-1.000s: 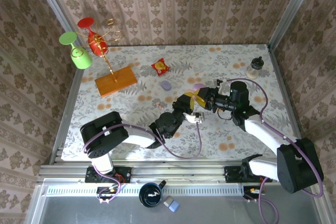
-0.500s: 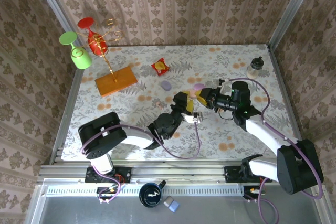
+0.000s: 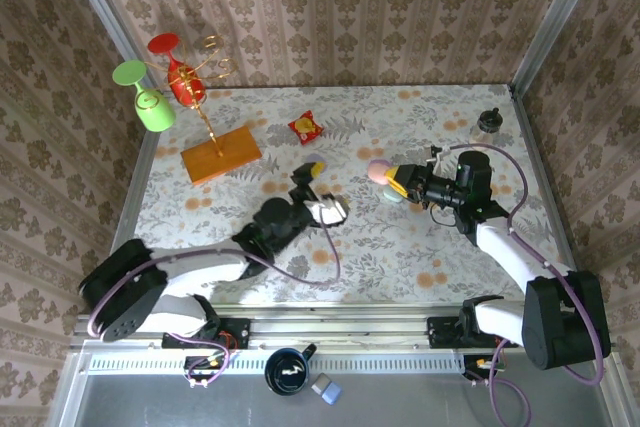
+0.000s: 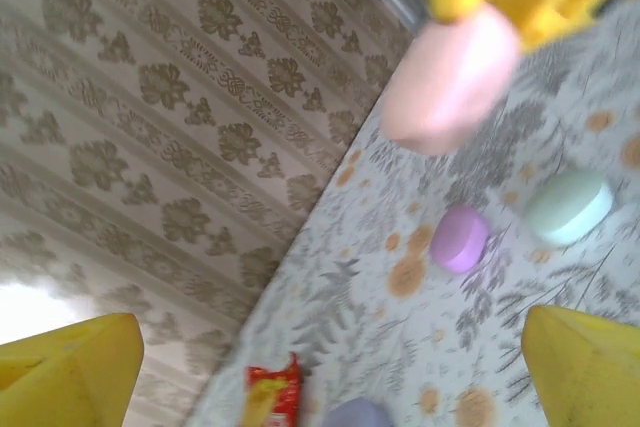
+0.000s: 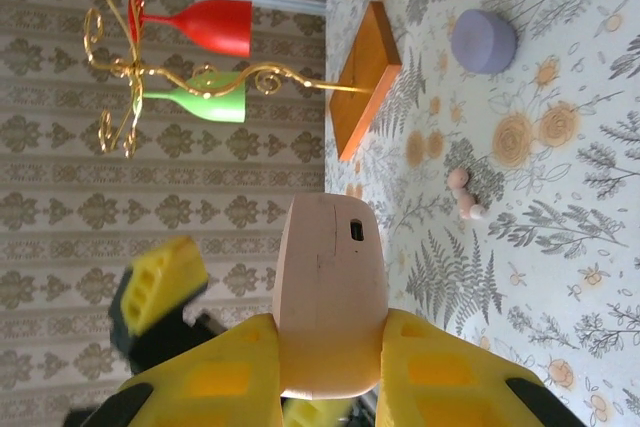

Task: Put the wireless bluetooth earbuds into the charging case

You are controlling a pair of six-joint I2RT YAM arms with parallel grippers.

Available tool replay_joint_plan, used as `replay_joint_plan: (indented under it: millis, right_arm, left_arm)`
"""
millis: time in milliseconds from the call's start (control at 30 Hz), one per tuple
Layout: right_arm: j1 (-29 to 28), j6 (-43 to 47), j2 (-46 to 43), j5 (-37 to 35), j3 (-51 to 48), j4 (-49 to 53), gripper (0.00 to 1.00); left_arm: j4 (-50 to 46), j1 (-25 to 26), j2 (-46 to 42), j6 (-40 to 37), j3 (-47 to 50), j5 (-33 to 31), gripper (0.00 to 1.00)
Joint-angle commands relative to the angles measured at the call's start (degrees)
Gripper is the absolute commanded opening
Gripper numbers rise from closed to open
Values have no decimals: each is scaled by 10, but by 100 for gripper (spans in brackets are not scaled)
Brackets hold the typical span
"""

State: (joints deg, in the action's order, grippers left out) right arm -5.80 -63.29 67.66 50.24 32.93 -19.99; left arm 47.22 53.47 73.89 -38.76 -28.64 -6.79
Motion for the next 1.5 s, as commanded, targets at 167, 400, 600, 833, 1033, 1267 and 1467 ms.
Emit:
replay_joint_plan:
  millis: [167,400,600,833,1033,1267,1467]
  right_arm:
    - [0,-29,6,94,23,-63,20]
    - [-21,-40,20,126,35,-75,21]
    - [-44,-37,24,139,49,-72,21]
    - [-84,-13,24,151,68,-51,21]
    - [-112,18,27,153,82,-28,22]
    - [-130,26,49,153,86,-28,22]
    - [-133,24,54,152,89,-30,22]
  left_arm:
    - [-4,-85,-74,265,55,321,97]
    - [110,-112,-27,292,58,408,94]
    - [224,-129,57,361,36,482,84]
    - [261,-129,108,373,12,496,84]
    - [262,-128,122,394,-12,509,70]
    - [262,-129,123,413,-24,535,61]
    - [262,-130,121,412,-19,540,36]
